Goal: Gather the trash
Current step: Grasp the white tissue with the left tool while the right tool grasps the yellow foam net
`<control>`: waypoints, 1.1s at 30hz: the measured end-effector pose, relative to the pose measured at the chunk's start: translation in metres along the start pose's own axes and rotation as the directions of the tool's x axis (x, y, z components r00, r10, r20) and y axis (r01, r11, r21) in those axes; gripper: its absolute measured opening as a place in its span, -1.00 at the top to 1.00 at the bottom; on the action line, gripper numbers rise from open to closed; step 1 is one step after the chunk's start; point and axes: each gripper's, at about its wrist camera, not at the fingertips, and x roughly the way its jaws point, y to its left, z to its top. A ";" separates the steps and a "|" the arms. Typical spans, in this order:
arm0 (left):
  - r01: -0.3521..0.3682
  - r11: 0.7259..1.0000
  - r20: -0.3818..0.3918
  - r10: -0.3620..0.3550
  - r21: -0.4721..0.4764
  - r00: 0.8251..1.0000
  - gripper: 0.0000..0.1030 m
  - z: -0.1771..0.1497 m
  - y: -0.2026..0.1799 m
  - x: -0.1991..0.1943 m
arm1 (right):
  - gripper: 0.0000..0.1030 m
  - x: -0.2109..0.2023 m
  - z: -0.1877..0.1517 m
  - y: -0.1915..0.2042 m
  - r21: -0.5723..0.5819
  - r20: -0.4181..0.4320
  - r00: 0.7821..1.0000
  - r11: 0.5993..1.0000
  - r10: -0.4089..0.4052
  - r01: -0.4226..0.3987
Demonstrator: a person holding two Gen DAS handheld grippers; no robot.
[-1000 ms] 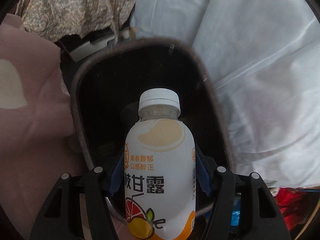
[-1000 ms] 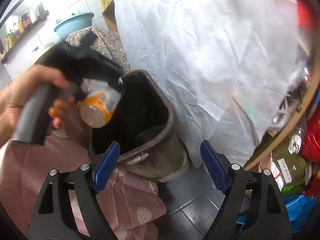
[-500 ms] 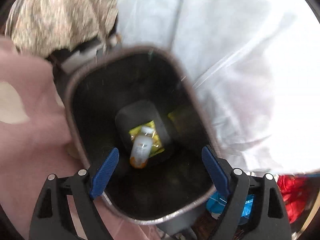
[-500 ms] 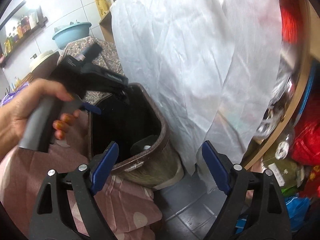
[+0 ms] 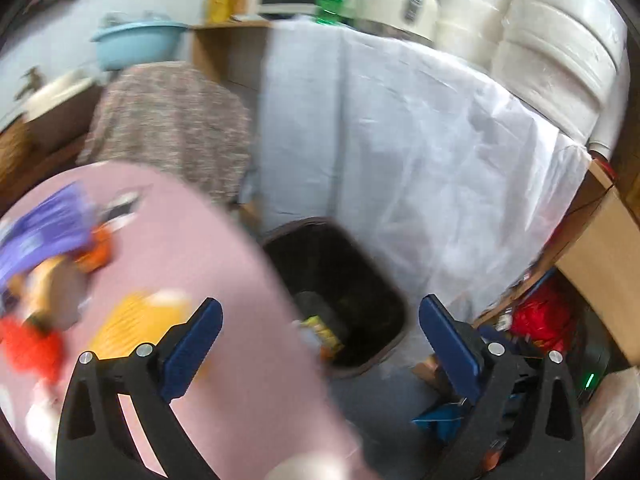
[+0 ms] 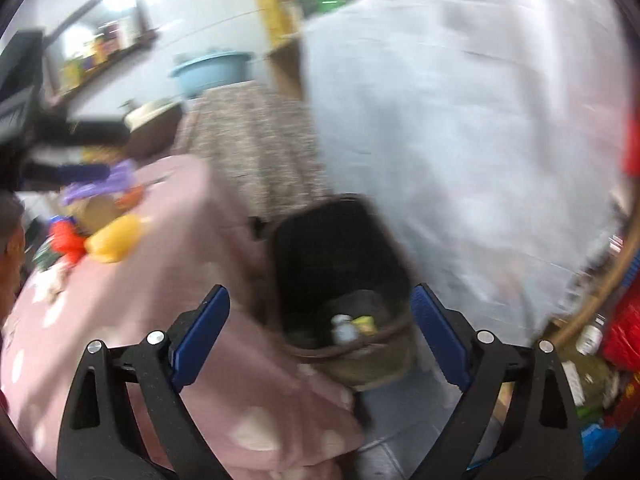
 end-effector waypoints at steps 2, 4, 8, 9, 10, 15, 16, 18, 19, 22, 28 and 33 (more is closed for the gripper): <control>-0.064 0.998 0.019 0.065 -0.025 0.998 -0.90 -0.021 0.033 -0.019 | -0.78 0.004 0.002 0.024 -0.048 -0.011 0.999 0.997 0.052 -0.053; -0.157 0.984 0.016 0.159 -0.085 0.987 -0.90 -0.041 0.069 -0.038 | -0.79 0.007 0.004 0.049 -0.102 -0.028 0.995 0.990 0.094 -0.096; -0.281 0.938 0.012 0.290 -0.204 0.957 -0.90 -0.071 0.133 -0.071 | -0.79 0.014 0.006 0.089 -0.173 -0.071 0.985 0.970 0.159 -0.169; -0.318 0.922 0.000 0.326 -0.222 0.945 -0.90 -0.078 0.147 -0.075 | -0.79 0.015 0.005 0.099 -0.192 -0.079 0.983 0.965 0.167 -0.179; -0.346 0.909 -0.013 0.352 -0.234 0.936 -0.89 -0.084 0.161 -0.078 | -0.79 0.014 0.005 0.109 -0.208 -0.083 0.981 0.960 0.175 -0.189; -0.355 0.893 -0.079 0.347 -0.275 0.934 -0.82 -0.100 0.201 -0.075 | -0.79 0.013 0.002 0.144 -0.267 -0.091 0.978 0.942 0.186 -0.204; -0.354 0.895 -0.090 0.343 -0.271 0.935 -0.75 -0.102 0.206 -0.072 | -0.79 0.012 0.002 0.149 -0.273 -0.093 0.978 0.940 0.187 -0.206; -0.350 0.904 -0.099 0.336 -0.245 0.937 -0.66 -0.104 0.202 -0.068 | -0.80 0.010 0.000 0.156 -0.282 -0.096 0.977 0.936 0.190 -0.209; -0.357 0.907 -0.108 0.341 -0.225 0.934 -0.60 -0.102 0.201 -0.062 | -0.80 0.009 -0.001 0.158 -0.287 -0.097 0.977 0.935 0.190 -0.210; -0.369 0.905 -0.133 0.348 -0.209 0.928 -0.35 -0.100 0.208 -0.051 | -0.80 0.007 0.001 0.164 -0.307 -0.102 0.978 0.929 0.184 -0.207; -0.400 0.890 -0.126 0.380 -0.217 0.916 0.22 -0.102 0.214 -0.050 | -0.80 0.017 0.012 0.190 -0.402 -0.131 0.978 0.893 0.161 -0.201; -0.377 0.892 -0.104 0.362 -0.251 0.926 0.28 -0.106 0.221 -0.060 | -0.80 0.047 0.017 0.224 -0.536 -0.161 0.980 0.823 0.118 -0.187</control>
